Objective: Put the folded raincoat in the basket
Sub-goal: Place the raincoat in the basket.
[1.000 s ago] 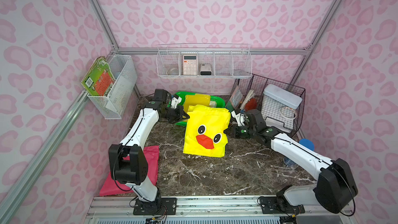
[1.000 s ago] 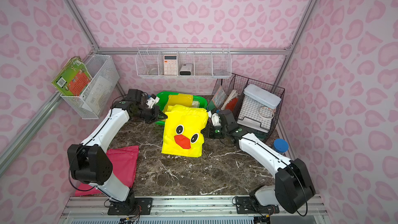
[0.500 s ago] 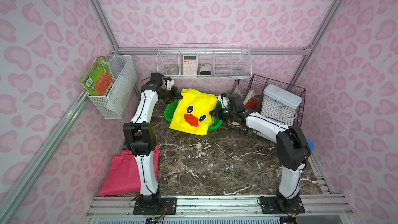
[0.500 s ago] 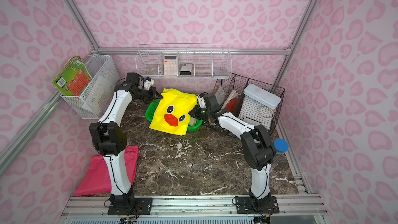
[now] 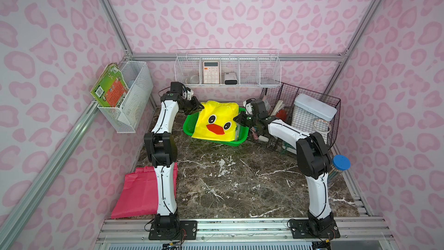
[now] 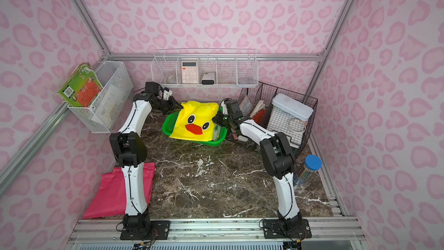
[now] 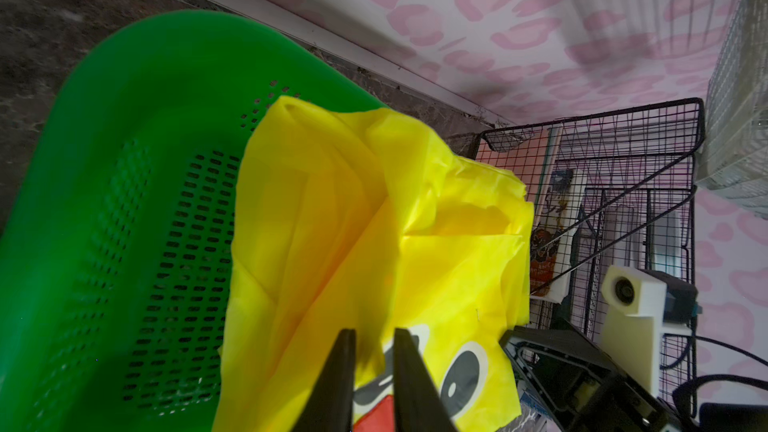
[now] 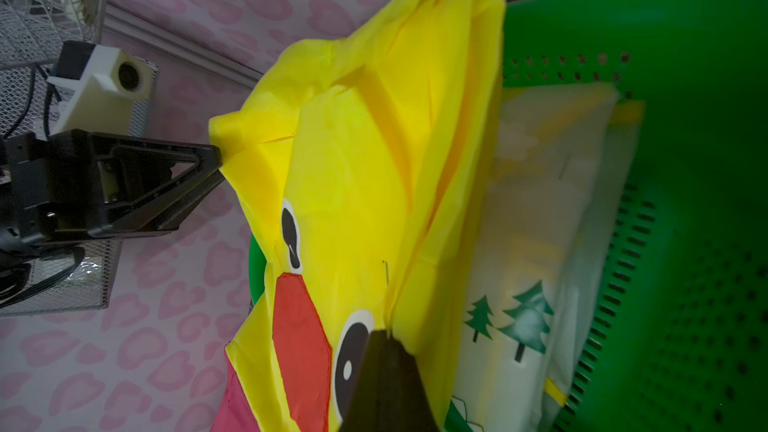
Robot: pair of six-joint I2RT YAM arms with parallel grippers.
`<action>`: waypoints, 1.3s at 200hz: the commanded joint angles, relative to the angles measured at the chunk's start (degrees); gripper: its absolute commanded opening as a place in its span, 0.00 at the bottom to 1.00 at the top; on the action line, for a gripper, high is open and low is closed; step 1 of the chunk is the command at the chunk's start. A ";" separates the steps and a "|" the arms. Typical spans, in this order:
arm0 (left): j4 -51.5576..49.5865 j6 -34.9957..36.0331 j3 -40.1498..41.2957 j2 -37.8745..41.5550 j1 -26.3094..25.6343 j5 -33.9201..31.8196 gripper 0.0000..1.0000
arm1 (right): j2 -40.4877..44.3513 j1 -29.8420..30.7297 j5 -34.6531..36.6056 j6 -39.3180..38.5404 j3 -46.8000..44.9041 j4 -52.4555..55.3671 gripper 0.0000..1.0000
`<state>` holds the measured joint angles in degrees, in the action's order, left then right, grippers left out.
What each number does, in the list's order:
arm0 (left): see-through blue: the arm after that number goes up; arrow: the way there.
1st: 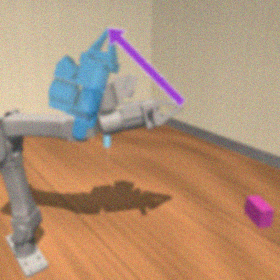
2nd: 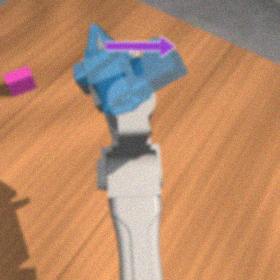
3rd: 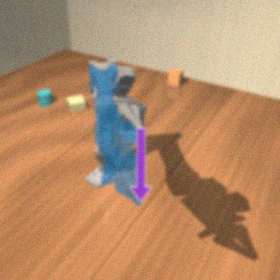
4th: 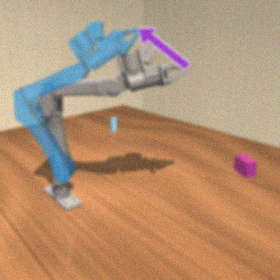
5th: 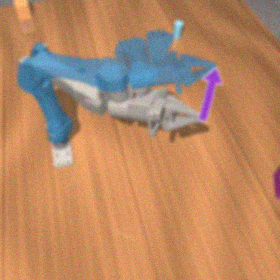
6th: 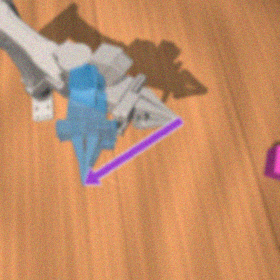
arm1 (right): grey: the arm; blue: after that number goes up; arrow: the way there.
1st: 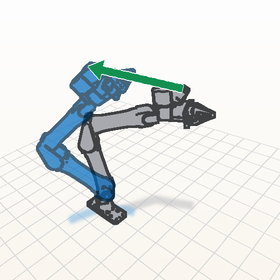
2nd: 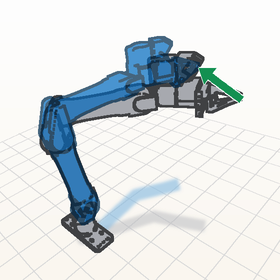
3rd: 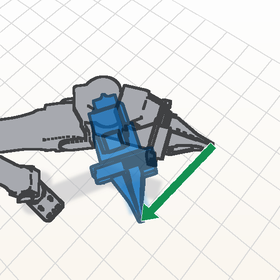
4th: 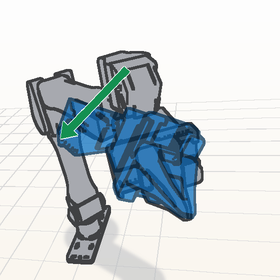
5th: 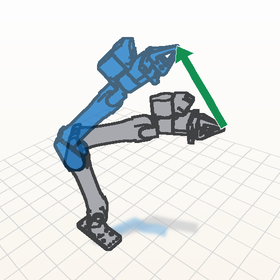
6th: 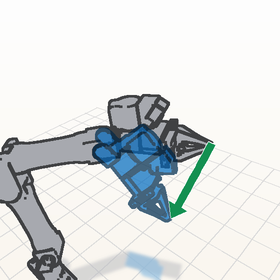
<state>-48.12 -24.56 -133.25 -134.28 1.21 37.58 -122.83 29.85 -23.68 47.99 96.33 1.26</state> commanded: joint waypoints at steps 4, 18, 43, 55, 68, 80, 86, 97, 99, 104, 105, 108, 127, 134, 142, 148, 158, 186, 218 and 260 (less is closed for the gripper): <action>2.34 0.85 0.22 1.16 -0.09 -0.24 0.56 | -0.04 0.05 1.23 0.94 0.35 -2.52 0.00; 1.81 1.49 0.68 2.23 -0.08 -0.80 0.65 | -0.22 0.11 1.40 1.23 0.60 -3.04 0.00; 1.87 2.44 3.41 5.09 -0.13 -1.79 0.74 | -0.75 0.14 2.29 1.76 1.38 -3.34 0.00; 2.06 2.83 5.48 7.22 -0.14 -1.90 0.75 | -0.84 0.13 3.42 2.01 1.56 -3.49 0.00; 3.19 2.86 8.47 9.85 -0.09 -1.71 0.75 | -0.85 0.21 5.37 2.35 1.50 -3.54 0.00; 5.09 2.61 12.20 12.57 -0.15 -1.23 0.75 | -0.68 0.43 7.65 2.66 1.33 -3.72 0.00; 5.82 2.46 13.99 13.85 -0.18 -1.03 0.75 | -0.60 0.56 8.87 2.76 1.18 -3.72 0.00; 6.77 2.58 17.13 16.04 -0.41 -0.76 0.75 | -0.42 0.86 10.41 3.24 0.67 -4.25 0.00; 6.95 2.58 17.71 16.41 -0.49 -0.71 0.75 | -0.36 0.90 10.63 3.38 0.47 -4.42 0.00; 7.45 2.61 19.21 17.37 -0.51 -0.63 0.75 | -0.31 0.98 10.83 3.42 0.29 -4.73 0.00; 7.57 2.64 19.50 17.55 -0.55 -0.60 0.75 | -0.31 1.04 10.84 3.43 0.27 -4.80 0.00; 7.88 2.67 20.34 18.04 -0.61 -0.51 0.75 | -0.33 1.08 10.87 3.43 0.26 -4.92 0.00; 9.91 2.91 25.89 21.41 -1.16 -0.08 0.76 | -1.26 1.74 9.53 2.38 1.53 -4.11 0.05; 10.80 2.89 27.81 22.57 -1.21 -0.01 0.76 | -1.60 2.04 9.13 1.63 2.36 -3.07 0.14; 11.68 2.84 30.15 23.98 -1.36 0.11 0.76 | -1.72 2.40 8.88 0.79 2.71 -1.86 0.26; 12.30 2.93 31.74 24.94 -1.47 0.29 0.76 | -1.49 2.65 8.83 0.26 2.62 -1.35 0.34; 13.07 3.26 34.06 26.70 -1.61 0.30 0.76 | -0.75 3.02 8.83 -0.28 1.86 -1.11 0.43; 14.19 4.11 39.21 30.50 -2.07 0.12 0.77 | 2.66 3.92 9.52 -1.48 -1.78 -1.46 0.62; 12.51 6.67 40.59 31.10 -3.71 -0.66 0.77 | 7.78 4.56 12.81 -2.77 -5.90 -0.86 0.68; 9.84 9.13 38.25 26.69 -7.21 -1.54 0.77 | 15.42 5.80 15.51 -4.42 -11.61 -1.44 0.69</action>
<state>-36.01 -17.98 -93.56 -105.10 -4.67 36.51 -110.69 34.92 -10.72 45.39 86.67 0.62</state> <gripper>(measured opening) 0.767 0.686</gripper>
